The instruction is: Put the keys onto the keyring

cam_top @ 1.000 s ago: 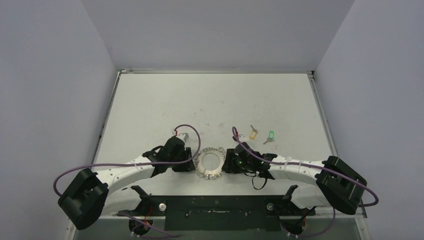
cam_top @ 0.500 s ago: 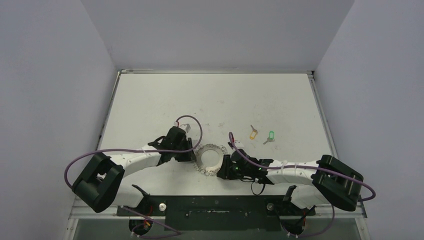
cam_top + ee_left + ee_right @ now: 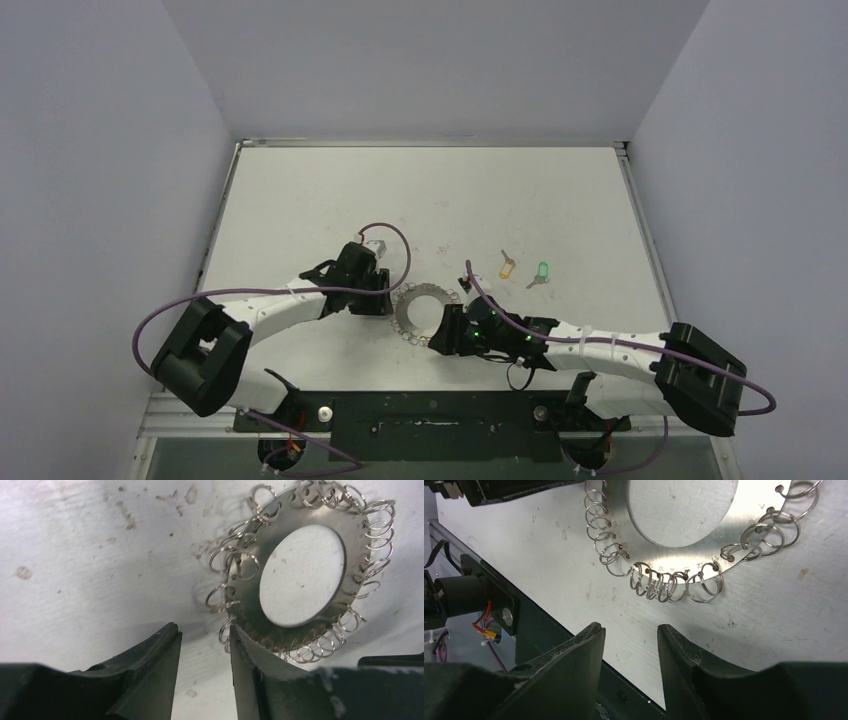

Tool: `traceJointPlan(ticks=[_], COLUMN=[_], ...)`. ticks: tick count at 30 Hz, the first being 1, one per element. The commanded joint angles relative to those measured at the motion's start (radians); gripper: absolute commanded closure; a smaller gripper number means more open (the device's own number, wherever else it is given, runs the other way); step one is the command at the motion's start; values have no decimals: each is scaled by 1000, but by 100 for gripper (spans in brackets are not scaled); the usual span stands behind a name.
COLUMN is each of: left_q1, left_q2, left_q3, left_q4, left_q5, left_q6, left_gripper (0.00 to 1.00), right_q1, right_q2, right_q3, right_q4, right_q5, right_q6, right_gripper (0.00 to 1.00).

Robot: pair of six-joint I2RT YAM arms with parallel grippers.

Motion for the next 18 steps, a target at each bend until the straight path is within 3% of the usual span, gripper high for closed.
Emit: traceJointPlan(ticks=[1,9,18], left_q1=[-25,-156,-247], left_q2=[-128,-259,-212], left_q3=[20,2,16], left_q4=[-139,-179,-125], left_q5=[-63,-93,-87], left_q6=[29,-61,-110], left_gripper=[61,64,71], right_q1=[1,-12,-18], right_q2=[-59,-36,-31], right_q3=[78,105,100], right_q4=[-99,-114,-114], right_q5=[69,64,67], right_q6=[-60,-82,-81], right_gripper=[56,56,56])
